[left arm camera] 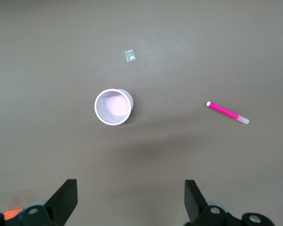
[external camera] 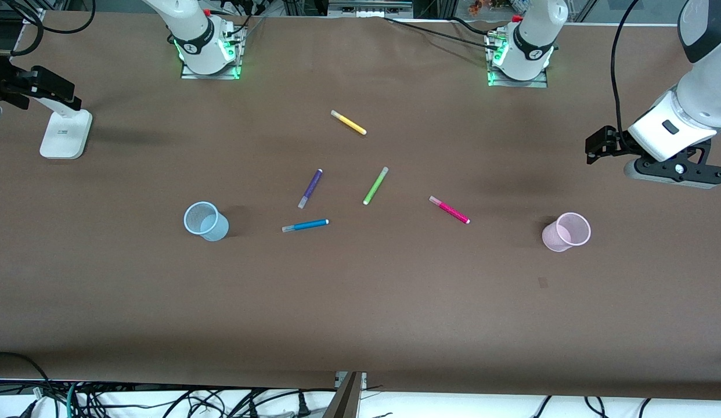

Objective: Place pink and blue markers in matching cups

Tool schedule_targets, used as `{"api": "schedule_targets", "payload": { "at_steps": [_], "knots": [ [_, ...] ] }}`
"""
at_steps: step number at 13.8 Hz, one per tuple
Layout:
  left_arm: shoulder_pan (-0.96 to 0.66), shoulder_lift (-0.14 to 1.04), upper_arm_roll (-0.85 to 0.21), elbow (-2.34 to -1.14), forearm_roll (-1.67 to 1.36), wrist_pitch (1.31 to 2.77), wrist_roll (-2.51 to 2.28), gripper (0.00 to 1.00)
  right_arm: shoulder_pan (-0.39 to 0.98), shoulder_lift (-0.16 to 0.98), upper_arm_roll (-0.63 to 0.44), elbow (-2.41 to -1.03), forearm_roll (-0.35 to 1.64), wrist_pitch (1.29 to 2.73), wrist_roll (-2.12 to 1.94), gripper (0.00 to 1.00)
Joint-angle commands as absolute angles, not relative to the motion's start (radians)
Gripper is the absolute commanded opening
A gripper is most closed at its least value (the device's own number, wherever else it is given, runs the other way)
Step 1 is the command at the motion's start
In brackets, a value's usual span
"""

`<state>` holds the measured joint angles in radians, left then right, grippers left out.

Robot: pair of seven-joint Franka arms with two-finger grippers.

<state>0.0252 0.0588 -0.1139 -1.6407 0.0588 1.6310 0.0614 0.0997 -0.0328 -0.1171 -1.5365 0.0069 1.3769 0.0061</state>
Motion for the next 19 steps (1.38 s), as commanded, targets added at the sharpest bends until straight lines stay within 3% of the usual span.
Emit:
{"api": "schedule_targets", "payload": {
  "at_steps": [1, 19],
  "knots": [
    [0.028, 0.069, -0.113, -1.624, 0.058, 1.615, 0.067, 1.0, 0.08, -0.043, -0.097, -1.552, 0.002, 1.39, 0.015, 1.0],
    [0.018, 0.071, -0.12, -1.617, 0.057, 1.578, 0.002, 1.0, 0.081, -0.035, -0.092, -1.623, -0.008, 1.424, 0.003, 1.0]
  ]
}}
